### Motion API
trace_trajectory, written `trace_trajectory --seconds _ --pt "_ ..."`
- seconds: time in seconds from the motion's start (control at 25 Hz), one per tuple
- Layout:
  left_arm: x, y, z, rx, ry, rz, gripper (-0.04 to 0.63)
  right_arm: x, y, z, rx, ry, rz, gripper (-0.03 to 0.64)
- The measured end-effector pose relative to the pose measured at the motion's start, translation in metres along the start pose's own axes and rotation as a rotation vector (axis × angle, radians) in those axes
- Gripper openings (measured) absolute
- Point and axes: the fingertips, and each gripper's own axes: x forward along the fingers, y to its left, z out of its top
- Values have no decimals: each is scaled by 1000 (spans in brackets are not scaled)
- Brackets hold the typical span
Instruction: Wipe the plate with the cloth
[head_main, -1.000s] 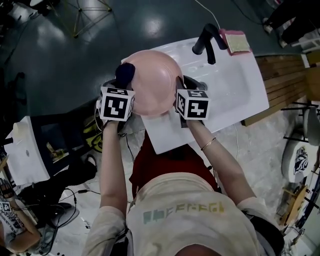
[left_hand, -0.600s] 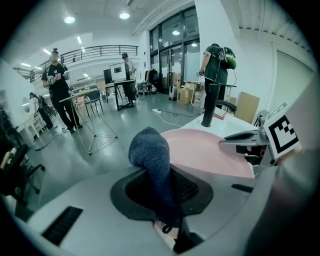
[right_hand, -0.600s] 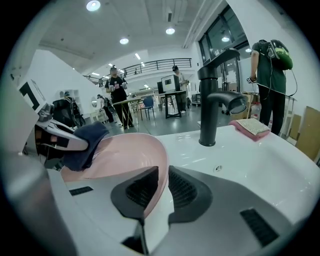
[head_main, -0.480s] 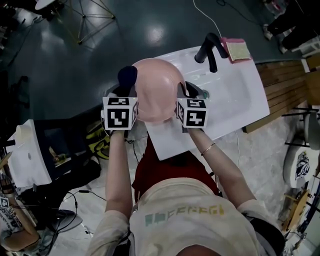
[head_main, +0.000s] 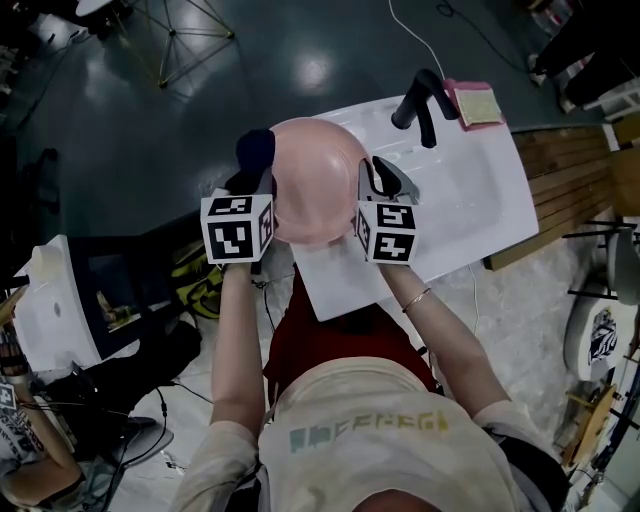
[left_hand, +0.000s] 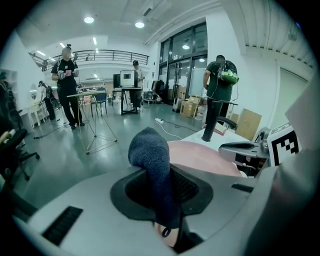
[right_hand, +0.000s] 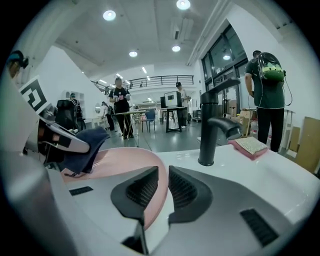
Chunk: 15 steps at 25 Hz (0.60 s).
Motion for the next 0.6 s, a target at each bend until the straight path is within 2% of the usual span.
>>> trace_trajectory --seconds 0.2,0.36,0.6 --pt "-1 -8 2 7 -24 -7 80 -9 -1 17 4 -37 7 64" --pt "-8 -14 11 12 -80 3 80 -21 0 36 21 -86 17 63" --pt "-24 -25 27 5 -166 15 80 -44 7 64 43 -184 98 63"
